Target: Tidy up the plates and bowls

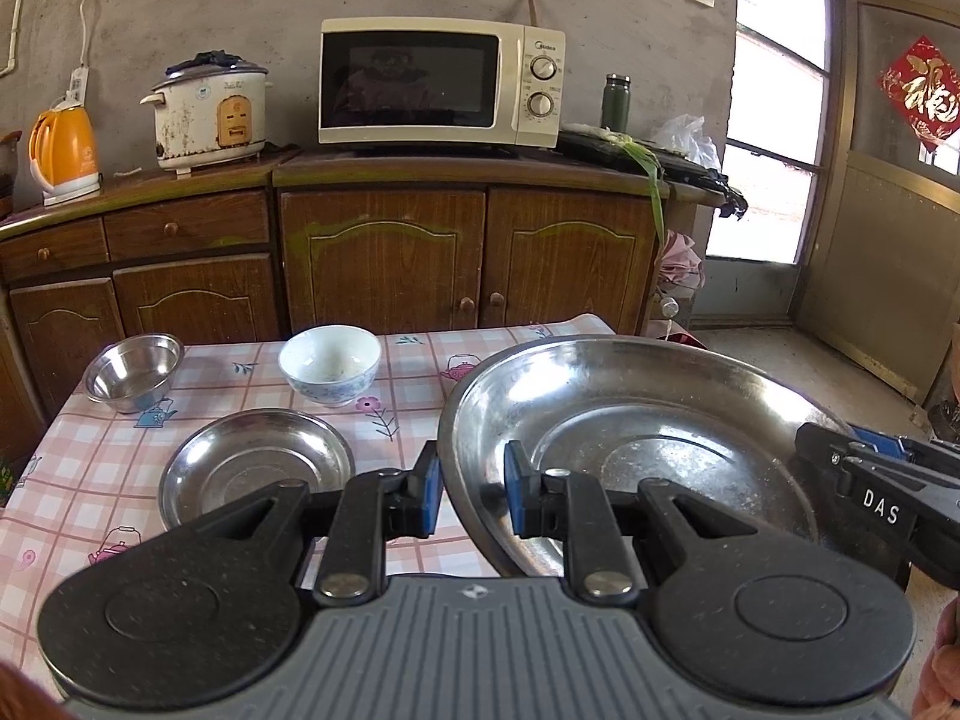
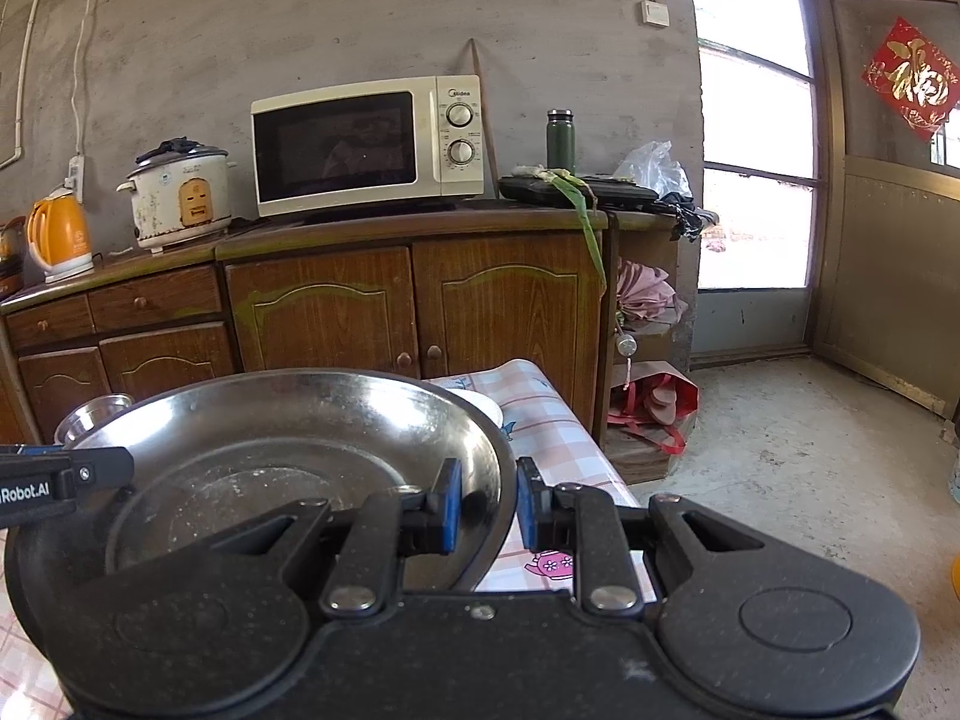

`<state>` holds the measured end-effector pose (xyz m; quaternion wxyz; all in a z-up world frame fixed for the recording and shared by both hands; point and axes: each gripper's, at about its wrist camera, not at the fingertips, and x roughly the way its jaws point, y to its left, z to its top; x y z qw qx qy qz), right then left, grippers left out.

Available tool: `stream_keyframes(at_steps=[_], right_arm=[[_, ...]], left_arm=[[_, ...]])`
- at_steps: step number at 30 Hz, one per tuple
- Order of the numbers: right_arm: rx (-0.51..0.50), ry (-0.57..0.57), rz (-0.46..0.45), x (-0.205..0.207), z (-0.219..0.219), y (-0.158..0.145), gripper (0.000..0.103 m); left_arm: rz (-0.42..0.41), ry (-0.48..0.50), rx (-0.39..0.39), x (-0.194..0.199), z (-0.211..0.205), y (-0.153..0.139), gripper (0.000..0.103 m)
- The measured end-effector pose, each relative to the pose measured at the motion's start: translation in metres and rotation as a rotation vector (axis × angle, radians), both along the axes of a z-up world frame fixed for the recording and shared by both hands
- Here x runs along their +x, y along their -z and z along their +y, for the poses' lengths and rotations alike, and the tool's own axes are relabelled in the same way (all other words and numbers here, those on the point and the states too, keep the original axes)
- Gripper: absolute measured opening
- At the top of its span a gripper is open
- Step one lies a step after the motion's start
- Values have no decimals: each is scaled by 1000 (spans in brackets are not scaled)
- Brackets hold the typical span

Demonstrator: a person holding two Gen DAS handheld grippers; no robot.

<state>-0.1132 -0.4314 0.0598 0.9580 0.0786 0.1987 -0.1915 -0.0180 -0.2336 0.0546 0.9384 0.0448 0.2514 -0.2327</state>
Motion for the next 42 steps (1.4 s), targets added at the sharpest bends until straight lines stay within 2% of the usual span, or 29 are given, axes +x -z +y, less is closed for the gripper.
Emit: stream_keyframes(at_steps=[42], right_arm=[[-16, -128, 27, 18, 58, 5, 25]], left_arm=[[6, -108, 7, -2, 56, 6, 21]])
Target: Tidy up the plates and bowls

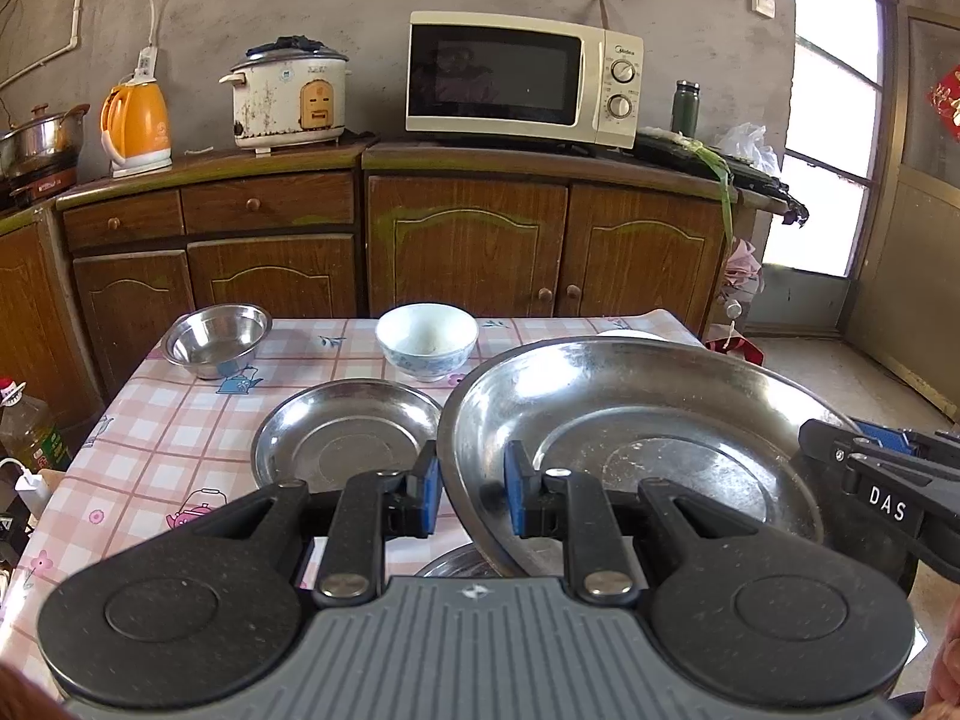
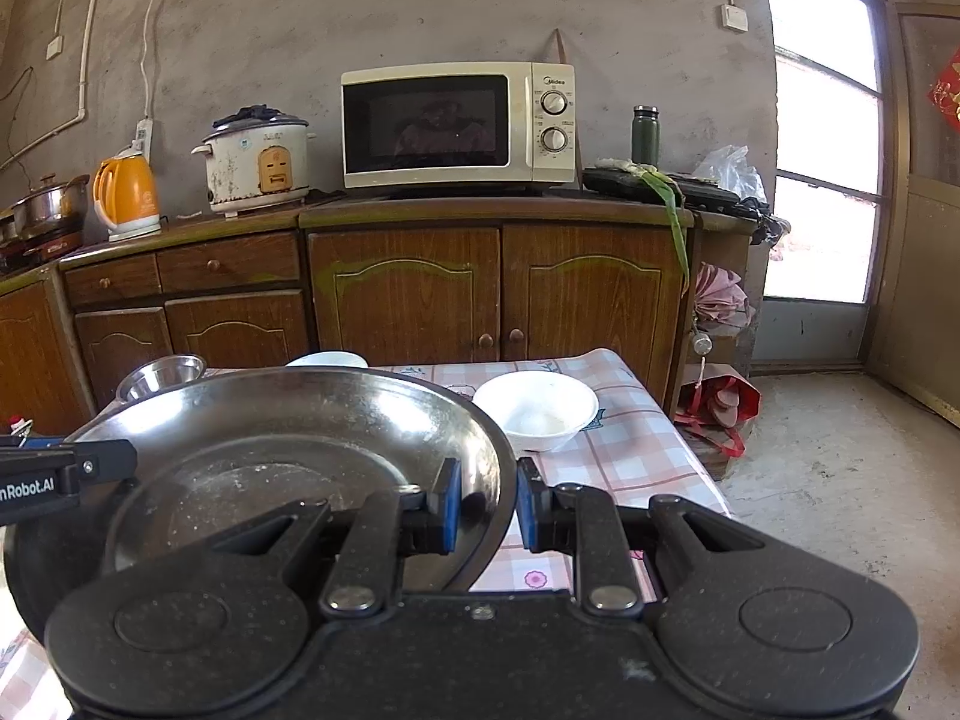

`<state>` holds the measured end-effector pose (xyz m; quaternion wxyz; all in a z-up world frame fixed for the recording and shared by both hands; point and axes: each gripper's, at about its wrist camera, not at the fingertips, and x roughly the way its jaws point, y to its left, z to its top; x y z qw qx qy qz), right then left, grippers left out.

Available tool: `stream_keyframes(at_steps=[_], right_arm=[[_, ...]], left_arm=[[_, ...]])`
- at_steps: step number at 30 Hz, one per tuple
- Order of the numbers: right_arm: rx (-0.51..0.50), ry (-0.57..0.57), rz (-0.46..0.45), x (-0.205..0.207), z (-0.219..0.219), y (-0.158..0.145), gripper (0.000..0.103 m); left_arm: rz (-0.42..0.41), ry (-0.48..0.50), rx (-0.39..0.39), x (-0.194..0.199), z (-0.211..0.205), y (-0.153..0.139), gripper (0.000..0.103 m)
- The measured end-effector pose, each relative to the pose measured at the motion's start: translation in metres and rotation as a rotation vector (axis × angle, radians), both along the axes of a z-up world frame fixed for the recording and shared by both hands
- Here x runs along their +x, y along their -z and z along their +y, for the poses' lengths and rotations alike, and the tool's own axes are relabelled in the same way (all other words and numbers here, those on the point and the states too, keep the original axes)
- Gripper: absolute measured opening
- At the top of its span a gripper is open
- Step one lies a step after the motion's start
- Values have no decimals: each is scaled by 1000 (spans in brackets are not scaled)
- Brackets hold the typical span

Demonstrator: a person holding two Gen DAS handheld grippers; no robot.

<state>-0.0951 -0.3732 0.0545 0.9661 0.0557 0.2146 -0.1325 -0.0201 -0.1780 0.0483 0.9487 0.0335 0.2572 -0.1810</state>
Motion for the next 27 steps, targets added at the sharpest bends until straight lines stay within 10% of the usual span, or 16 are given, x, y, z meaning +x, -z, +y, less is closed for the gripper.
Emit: stream_keyframes(at_steps=[27], right_arm=[[21, -63, 69, 17, 20, 24, 26]], left_arm=[[50, -44, 12, 5, 22, 17, 21]])
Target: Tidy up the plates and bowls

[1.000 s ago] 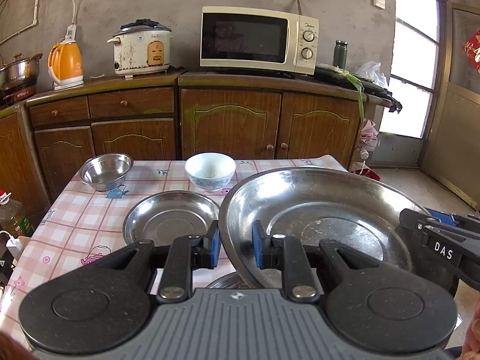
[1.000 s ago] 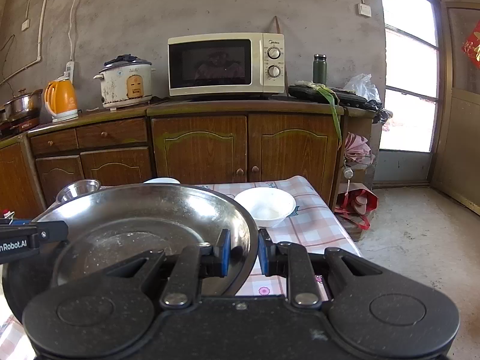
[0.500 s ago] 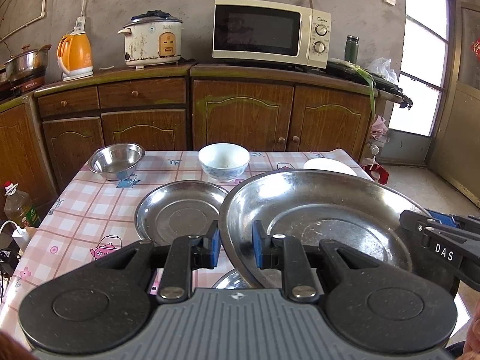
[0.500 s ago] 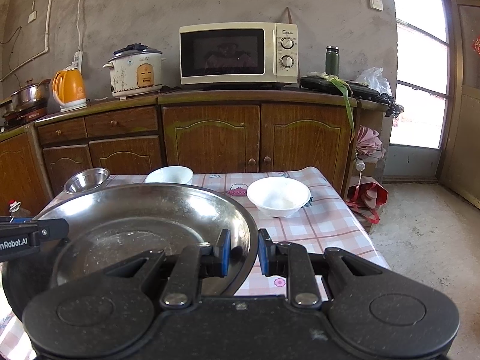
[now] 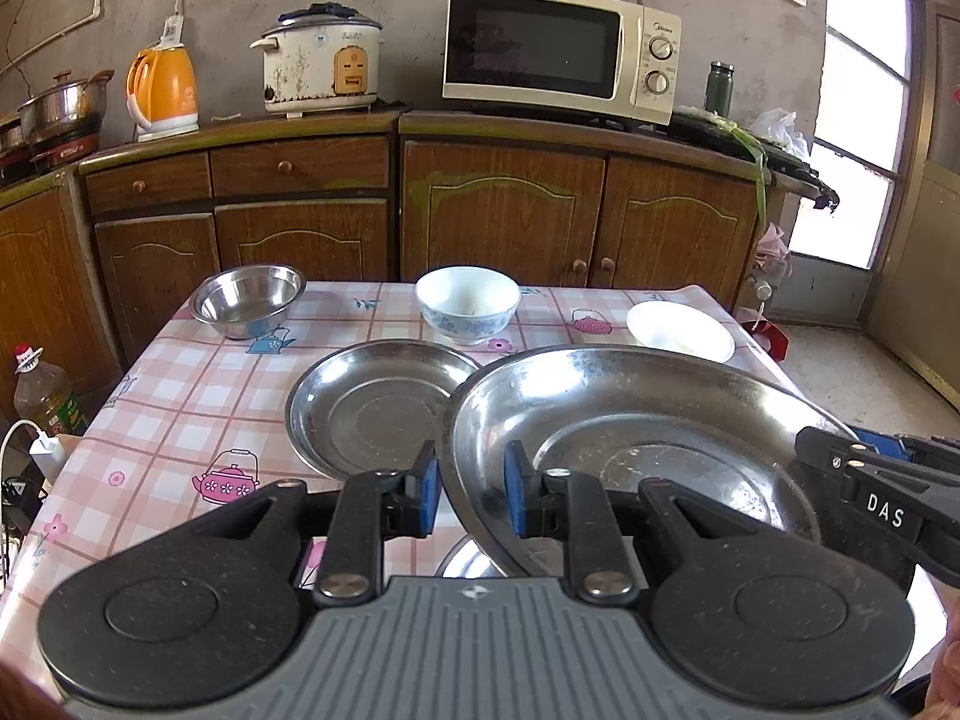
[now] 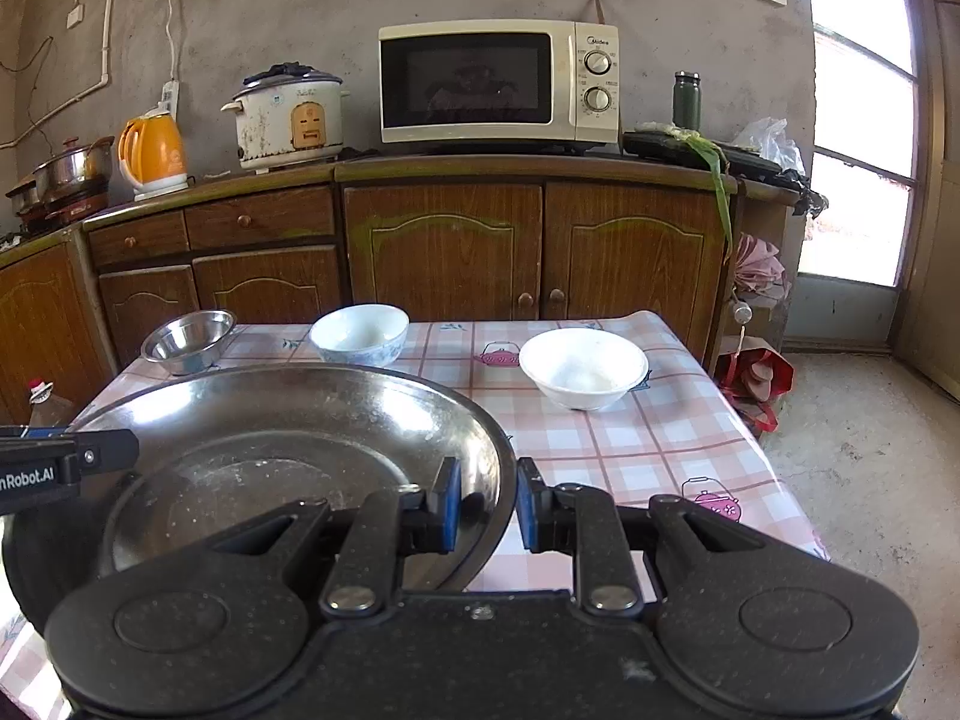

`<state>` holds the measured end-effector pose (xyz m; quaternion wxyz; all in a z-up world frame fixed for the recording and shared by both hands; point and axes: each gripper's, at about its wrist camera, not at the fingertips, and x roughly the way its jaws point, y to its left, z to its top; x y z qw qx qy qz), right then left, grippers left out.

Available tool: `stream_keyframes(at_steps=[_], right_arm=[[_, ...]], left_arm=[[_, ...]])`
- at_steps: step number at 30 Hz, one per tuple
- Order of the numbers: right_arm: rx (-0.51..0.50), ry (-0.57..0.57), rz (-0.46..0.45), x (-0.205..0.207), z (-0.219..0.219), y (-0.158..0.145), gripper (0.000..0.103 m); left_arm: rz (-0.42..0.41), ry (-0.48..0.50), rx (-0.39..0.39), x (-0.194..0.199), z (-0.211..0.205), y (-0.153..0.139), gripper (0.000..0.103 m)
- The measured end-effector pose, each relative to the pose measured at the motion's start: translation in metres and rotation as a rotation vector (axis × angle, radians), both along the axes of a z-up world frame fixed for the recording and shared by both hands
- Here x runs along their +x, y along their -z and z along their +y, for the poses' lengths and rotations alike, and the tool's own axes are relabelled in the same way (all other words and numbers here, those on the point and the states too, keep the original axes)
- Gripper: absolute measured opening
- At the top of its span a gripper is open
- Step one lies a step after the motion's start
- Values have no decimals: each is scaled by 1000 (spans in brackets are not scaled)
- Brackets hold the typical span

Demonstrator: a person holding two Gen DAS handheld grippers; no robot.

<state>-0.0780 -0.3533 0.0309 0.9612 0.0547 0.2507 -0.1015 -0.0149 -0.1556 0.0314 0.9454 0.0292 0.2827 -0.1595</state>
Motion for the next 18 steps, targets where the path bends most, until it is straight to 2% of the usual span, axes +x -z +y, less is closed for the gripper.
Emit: stream_keyframes(at_steps=[18], right_arm=[[21, -30, 85, 7, 7, 34, 26]], left_arm=[[66, 8, 31, 3, 8, 29, 21]])
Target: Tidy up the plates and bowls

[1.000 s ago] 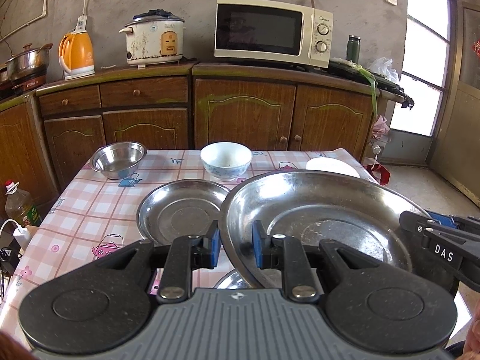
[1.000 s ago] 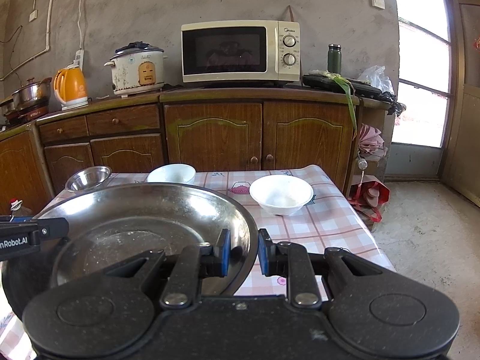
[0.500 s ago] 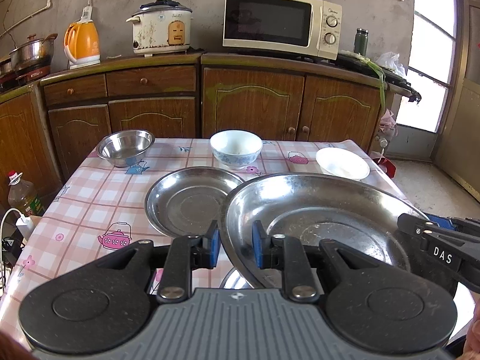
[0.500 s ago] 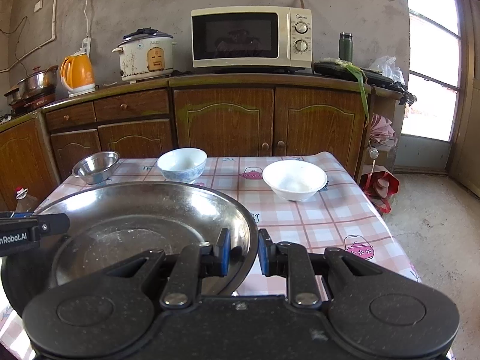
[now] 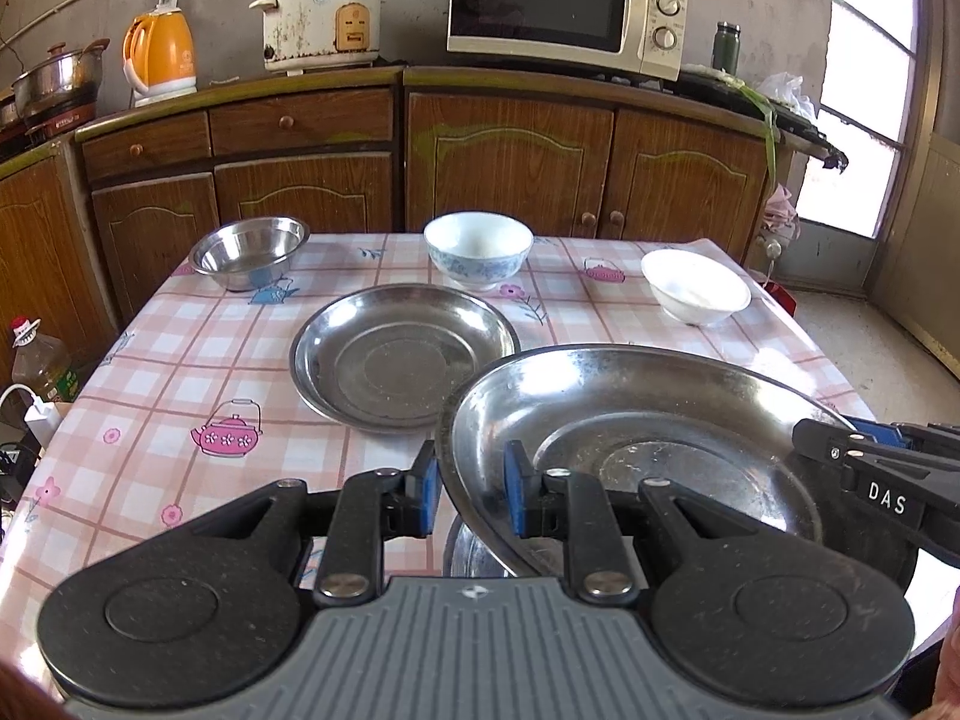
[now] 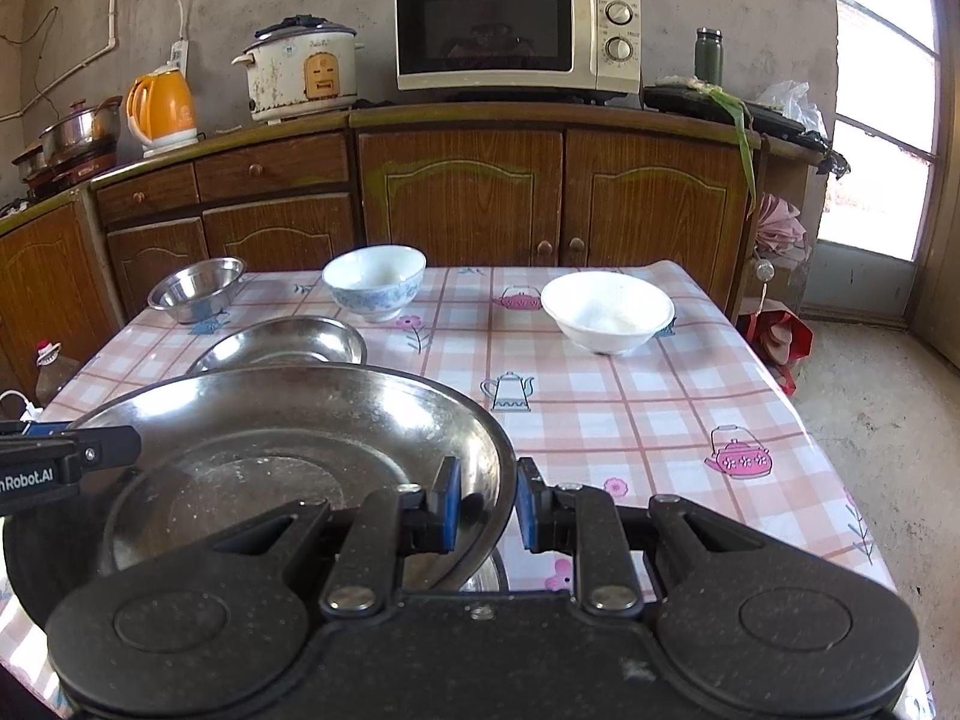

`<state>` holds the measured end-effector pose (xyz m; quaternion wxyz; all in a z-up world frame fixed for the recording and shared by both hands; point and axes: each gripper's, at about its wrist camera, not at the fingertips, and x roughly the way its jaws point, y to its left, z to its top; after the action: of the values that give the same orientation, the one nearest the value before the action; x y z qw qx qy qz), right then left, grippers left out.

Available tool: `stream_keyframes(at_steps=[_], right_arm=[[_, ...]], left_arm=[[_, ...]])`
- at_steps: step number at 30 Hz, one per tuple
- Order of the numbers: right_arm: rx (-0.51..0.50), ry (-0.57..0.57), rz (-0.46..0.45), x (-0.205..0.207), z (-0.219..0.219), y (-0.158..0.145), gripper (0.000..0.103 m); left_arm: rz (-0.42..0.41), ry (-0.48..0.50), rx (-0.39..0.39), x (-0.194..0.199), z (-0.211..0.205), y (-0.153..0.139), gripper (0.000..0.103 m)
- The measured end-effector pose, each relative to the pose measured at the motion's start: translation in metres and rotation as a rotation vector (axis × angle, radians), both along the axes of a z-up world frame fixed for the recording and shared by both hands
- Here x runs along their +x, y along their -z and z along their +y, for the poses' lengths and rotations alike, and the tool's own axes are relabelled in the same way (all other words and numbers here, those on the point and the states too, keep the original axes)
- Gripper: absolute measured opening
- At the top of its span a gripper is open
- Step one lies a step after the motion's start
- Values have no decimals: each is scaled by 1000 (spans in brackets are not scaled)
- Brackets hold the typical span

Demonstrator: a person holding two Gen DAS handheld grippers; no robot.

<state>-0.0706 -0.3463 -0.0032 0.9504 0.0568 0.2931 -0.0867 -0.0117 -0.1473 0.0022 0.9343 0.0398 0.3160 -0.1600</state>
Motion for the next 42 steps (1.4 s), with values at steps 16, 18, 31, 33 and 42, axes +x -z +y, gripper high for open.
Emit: stream_keyframes(at_steps=[16, 18, 31, 33, 42], right_arm=[[32, 3, 59, 7, -7, 37, 26], [39, 2, 65, 9, -8, 41, 26], [64, -3, 88, 18, -11, 62, 25], [66, -1, 93, 20, -12, 64, 26], [82, 3, 103, 25, -13, 70, 26]], left_arm=[[47, 32, 47, 3, -6, 34, 21], [49, 33, 57, 4, -7, 38, 21], [75, 34, 86, 12, -10, 64, 24], [76, 35, 90, 13, -11, 66, 24], [79, 27, 90, 16, -12, 72, 25]])
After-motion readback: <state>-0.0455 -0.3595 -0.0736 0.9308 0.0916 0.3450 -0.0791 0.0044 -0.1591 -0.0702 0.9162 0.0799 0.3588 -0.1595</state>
